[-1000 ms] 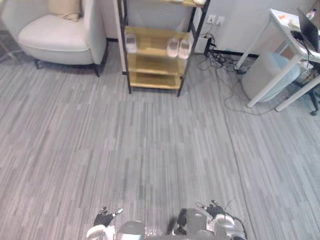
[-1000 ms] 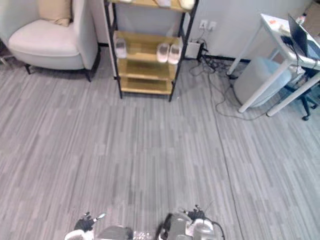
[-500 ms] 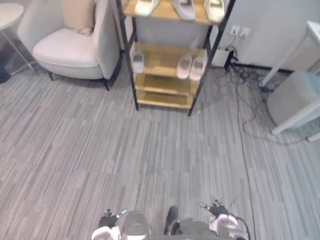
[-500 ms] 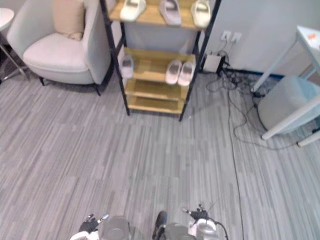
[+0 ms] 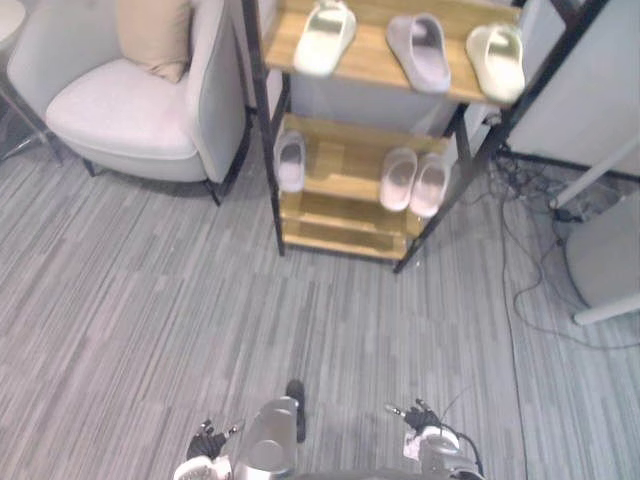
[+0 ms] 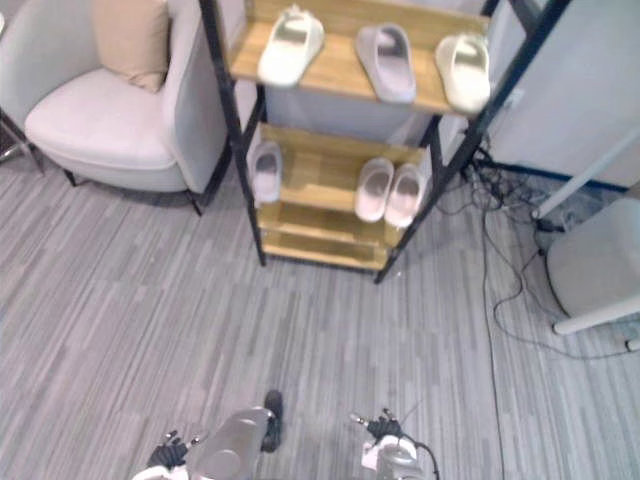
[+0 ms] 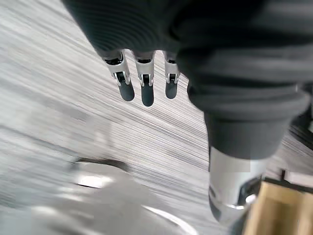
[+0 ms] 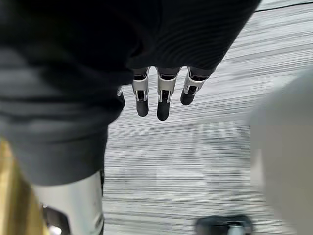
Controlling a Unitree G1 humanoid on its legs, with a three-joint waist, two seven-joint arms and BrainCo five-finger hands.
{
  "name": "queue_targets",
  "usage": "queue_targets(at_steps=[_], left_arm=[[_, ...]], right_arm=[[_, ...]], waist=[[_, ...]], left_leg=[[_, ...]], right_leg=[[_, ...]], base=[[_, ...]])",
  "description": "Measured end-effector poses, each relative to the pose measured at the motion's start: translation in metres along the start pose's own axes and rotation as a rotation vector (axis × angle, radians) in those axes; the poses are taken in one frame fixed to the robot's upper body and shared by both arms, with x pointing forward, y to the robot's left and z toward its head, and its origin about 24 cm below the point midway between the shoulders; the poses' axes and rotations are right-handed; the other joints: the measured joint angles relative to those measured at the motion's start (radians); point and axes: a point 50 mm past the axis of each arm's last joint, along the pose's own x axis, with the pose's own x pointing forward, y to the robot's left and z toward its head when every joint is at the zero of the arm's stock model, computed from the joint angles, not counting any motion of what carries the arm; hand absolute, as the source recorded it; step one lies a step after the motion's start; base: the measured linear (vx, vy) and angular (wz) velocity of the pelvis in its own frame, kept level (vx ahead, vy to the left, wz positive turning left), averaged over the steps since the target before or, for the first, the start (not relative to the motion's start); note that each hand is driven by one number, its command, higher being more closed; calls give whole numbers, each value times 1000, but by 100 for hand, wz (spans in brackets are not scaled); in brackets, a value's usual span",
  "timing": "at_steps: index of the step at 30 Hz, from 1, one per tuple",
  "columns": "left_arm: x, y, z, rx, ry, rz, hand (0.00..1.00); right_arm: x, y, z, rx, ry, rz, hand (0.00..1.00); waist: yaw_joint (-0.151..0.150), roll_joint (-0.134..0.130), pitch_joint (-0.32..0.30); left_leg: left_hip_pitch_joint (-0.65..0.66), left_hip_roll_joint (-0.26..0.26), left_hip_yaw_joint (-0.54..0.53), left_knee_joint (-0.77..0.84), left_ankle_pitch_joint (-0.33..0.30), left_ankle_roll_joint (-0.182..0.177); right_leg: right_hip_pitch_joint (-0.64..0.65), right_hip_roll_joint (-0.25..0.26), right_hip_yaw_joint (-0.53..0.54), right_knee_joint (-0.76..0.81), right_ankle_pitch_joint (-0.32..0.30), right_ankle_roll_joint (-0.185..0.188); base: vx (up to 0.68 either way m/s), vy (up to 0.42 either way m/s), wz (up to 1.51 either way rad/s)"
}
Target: Organize the slippers on the shoe rack
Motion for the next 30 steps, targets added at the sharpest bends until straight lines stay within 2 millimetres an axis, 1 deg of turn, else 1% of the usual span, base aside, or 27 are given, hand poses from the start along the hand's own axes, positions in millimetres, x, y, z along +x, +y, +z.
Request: queue_targets(at_steps=[1,2,3,4,5,6,7,8,9,10,11,13,14,15,16,17,18,19,20,21,22,23,24,25,26,28,30], left_arm=[[0,0,1,8,-2,-2,0],[1,-2,4,20,-9,-10,0],[3,-4,9,33,-17,-19,0],[4,-6,10,33,-18,-21,0],[5,-9,14,31,-24,-29,0],[5,-11,15,32,-29,-35,0],[5,-12,15,37,-29,-36,0],[5,-11,15,37,-29,-33,0],[5,-6,13,38,-25,-21,0],[5,2,11,37,-17,3,0],[5,-2,10,24,-12,-3,0],[2,-12,1,-20,14,-19,0],[2,-12,0,-34,19,-15,0],[1,-9,-2,-50,27,-6,0],[1,-7,-4,-62,32,-1,0],[-1,-7,-8,-83,41,3,0],[-1,-8,-9,-91,43,1,0],[-1,-9,-8,-92,36,-2,0],[-1,-10,-5,-92,24,-3,0],[-1,-11,-3,-95,16,-6,0],[0,-12,-2,-91,14,-10,0],[0,-12,-2,-90,13,-11,0],[0,-13,-1,-89,10,-15,0],[0,-13,-2,-89,12,-15,0],[0,-13,-2,-89,14,-15,0],[1,-14,2,-65,7,-24,0],[1,-13,2,-64,8,-22,0]], right_arm=[[0,0,0,0,0,-1,0],[0,-2,1,-1,-5,-6,0],[1,-5,2,-3,-7,-13,0],[1,-6,3,-3,-10,-15,0],[2,-9,6,-6,-22,-21,0],[2,-11,7,-8,-21,-25,0],[2,-13,6,-2,-20,-31,0],[2,-12,6,-2,-19,-29,0],[1,-10,5,-2,-15,-24,0],[0,-10,-1,4,1,-24,0],[1,-13,3,-2,-8,-31,0],[3,-15,9,-11,-18,-34,0],[3,-15,10,-12,-19,-34,0],[3,-15,8,-17,-14,-35,0],[3,-15,6,-23,-10,-37,0],[2,-14,5,-32,-12,-32,0],[3,-15,8,-41,-23,-38,0],[3,-15,9,-42,-23,-38,0],[3,-14,8,-43,-22,-36,0],[3,-14,7,-41,-15,-38,0],[3,-11,9,-39,-20,-33,0],[3,-10,10,-39,-22,-31,0],[3,-8,13,-37,-31,-26,0],[3,-7,9,-35,-22,-23,0],[2,-7,8,-34,-18,-23,0],[2,-12,4,-32,-7,-36,0],[2,-12,3,-31,-6,-37,0]], waist=[[-5,1,1],[-17,1,0],[-29,5,2],[-32,7,4],[-41,14,9],[-45,17,11],[-49,15,16],[-49,11,19],[-48,-6,20],[-51,-42,6],[-45,-15,4],[-51,38,-6],[-50,41,-8],[-49,44,-8],[-48,47,-6],[-46,66,0],[-42,83,6],[-36,86,9],[-19,84,12],[-11,78,13],[-10,80,14],[-10,82,14],[-9,81,18],[2,66,21],[2,64,20],[-5,56,14],[-4,53,13]], left_leg=[[23,1,-6,-15,1,0],[70,7,-27,-44,0,0],[126,21,-55,-83,0,0],[137,27,-63,-92,-1,-1],[161,44,-80,-108,-3,-6],[178,52,-86,-122,-7,-12],[220,61,-95,-136,-32,-52],[233,59,-95,-140,-40,-65],[270,48,-98,-143,-61,-92],[320,24,-106,-143,-95,-116],[326,44,-104,-141,-101,-114],[314,105,-100,-102,-109,-119],[303,114,-102,-73,-112,-124],[241,139,-112,91,-130,-150],[192,157,-120,230,-130,-153],[112,194,-127,449,-97,-163],[11,250,-119,669,-116,-158],[-32,262,-108,723,-135,-152],[-83,264,-89,726,-165,-142],[-118,248,-63,625,-192,-134],[-136,224,-60,446,-188,-127],[-141,216,-64,404,-184,-120],[-152,196,-76,304,-158,-116],[-119,148,-83,198,-53,-134],[-104,138,-78,179,-48,-130],[-70,99,-64,169,-34,-110],[-46,84,-64,160,-35,-109]], right_leg=[[-12,1,-18,-12,-14,-8],[-36,9,-67,-73,-48,-28],[-86,32,-129,-235,-76,-43],[-101,42,-137,-287,-75,-44],[-130,78,-145,-466,-52,-46],[-135,102,-144,-607,-5,-42],[-138,132,-143,-820,112,-44],[-138,134,-142,-854,149,-47],[-138,135,-133,-883,245,-72],[-130,128,-120,-857,309,-181],[-136,143,-123,-835,310,-173],[-132,209,-121,-837,220,-176],[-131,219,-121,-837,210,-175],[-98,245,-128,-867,195,-179],[-62,266,-127,-896,192,-183],[-4,300,-126,-940,183,-189],[47,338,-118,-959,163,-203],[66,347,-112,-959,153,-203],[89,350,-99,-959,143,-195],[105,341,-91,-962,138,-192],[121,332,-73,-969,124,-176],[124,329,-66,-972,122,-174],[140,315,-44,-970,119,-170],[149,276,-11,-948,108,-144],[151,266,-3,-943,106,-140],[179,233,10,-971,114,-107],[208,222,15,-992,119,-99]], base=[[616,56,59],[483,-15,66],[477,-35,63],[471,-75,65],[467,-102,52],[558,-144,71],[466,-134,48],[367,-130,40],[507,-227,33],[506,-230,17],[572,-247,11],[414,-175,-17],[402,-200,-14],[283,-156,-1],[323,-191,1],[355,-169,-3],[350,-140,-7],[288,-74,-19],[249,-10,-34],[291,26,-42],[284,55,-33],[266,118,-29],[249,150,-49],[240,145,-50],[231,146,-34],[242,190,-4],[188,131,-8]])
